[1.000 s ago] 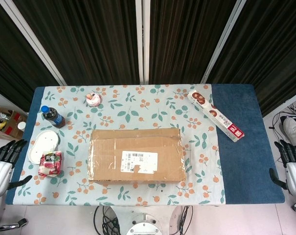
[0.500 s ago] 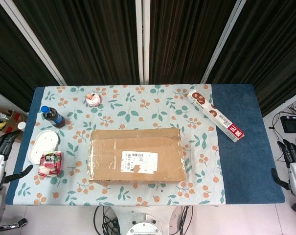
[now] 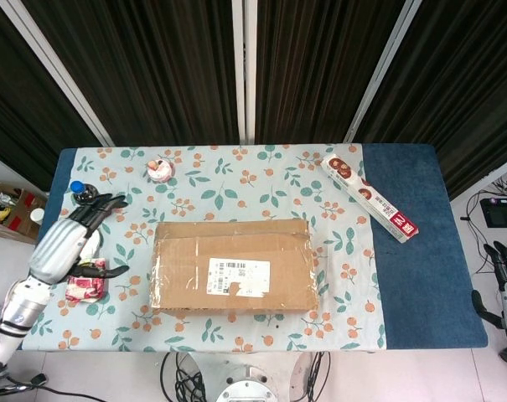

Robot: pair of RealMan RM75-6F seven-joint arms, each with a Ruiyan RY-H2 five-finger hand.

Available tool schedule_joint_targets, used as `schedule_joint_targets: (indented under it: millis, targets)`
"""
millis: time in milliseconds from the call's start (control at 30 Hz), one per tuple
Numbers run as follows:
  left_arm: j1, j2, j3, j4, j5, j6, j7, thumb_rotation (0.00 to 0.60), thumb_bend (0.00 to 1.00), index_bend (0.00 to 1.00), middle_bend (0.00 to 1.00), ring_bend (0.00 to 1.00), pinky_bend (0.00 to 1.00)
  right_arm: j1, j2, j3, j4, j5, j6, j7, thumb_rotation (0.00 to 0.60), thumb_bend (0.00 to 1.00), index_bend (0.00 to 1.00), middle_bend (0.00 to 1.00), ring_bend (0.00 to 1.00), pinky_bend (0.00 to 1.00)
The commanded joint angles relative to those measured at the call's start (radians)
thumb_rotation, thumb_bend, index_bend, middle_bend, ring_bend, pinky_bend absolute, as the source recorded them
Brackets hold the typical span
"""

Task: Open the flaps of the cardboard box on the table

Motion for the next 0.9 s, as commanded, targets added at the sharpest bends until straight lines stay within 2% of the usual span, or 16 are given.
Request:
schedule_joint_targets:
  millis: [33, 133, 267, 667, 900]
  targets:
    - [-0.077, -0.015, -0.014, -0.033, -0.023, -0.097, -0.062, 0.401, 0.09, 0.05, 0.21, 0.08, 0.17, -0.003, -0.002, -0.006, 0.007, -0.003, -0.003, 0.005, 0.6, 0.34, 0.0, 0.0, 0.0, 0.0]
    - [-0.119, -0.018, -0.004, -0.037, -0.021, -0.167, -0.063, 0.358, 0.09, 0.05, 0.21, 0.08, 0.17, -0.004, -0.006, -0.012, 0.019, -0.002, -0.013, 0.011, 0.6, 0.34, 0.0, 0.0, 0.0, 0.0]
    - [-0.164, -0.042, -0.003, -0.044, -0.039, -0.229, -0.038, 0.347, 0.09, 0.05, 0.21, 0.08, 0.17, -0.006, -0.01, -0.013, 0.033, -0.003, -0.014, 0.024, 0.6, 0.34, 0.0, 0.0, 0.0, 0.0]
    - [-0.247, -0.145, -0.014, 0.016, -0.182, -0.334, 0.147, 0.294, 0.07, 0.05, 0.23, 0.08, 0.17, -0.016, -0.014, -0.006, 0.059, -0.004, 0.003, 0.052, 0.6, 0.34, 0.0, 0.0, 0.0, 0.0]
    - [-0.261, -0.154, 0.001, 0.015, -0.23, -0.372, 0.163, 0.237, 0.07, 0.06, 0.29, 0.08, 0.17, -0.015, -0.023, -0.003, 0.074, 0.0, -0.002, 0.065, 0.6, 0.34, 0.0, 0.0, 0.0, 0.0]
